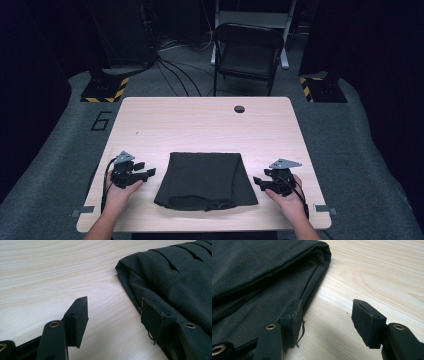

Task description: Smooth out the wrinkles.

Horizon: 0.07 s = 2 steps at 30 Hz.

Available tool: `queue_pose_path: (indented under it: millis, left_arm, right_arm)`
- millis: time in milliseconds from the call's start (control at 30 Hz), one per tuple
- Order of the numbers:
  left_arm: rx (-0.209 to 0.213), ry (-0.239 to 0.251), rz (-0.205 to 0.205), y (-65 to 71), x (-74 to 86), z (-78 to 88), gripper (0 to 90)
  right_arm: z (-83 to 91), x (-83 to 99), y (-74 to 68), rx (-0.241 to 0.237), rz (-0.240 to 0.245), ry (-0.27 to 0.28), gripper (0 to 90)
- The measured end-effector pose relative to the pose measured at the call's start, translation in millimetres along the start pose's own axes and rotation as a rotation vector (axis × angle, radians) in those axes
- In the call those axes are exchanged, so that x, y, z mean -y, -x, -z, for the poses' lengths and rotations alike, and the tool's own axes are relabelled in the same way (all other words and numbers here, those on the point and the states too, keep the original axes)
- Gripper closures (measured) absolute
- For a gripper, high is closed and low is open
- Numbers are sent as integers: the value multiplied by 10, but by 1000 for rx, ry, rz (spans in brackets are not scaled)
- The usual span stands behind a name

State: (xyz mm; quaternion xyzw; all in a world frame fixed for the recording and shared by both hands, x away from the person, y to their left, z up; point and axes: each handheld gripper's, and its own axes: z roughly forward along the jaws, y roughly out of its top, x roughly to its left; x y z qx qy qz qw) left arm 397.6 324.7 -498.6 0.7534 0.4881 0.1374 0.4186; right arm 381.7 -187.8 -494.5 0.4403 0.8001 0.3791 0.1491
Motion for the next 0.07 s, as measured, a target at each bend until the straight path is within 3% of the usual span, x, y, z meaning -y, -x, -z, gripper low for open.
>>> queue_pose_path:
  millis: [67]
  left_arm:
    - [-3,5,6,2,-9,-8,385]
  right_arm:
    - [10,8,4,5,2,2,415]
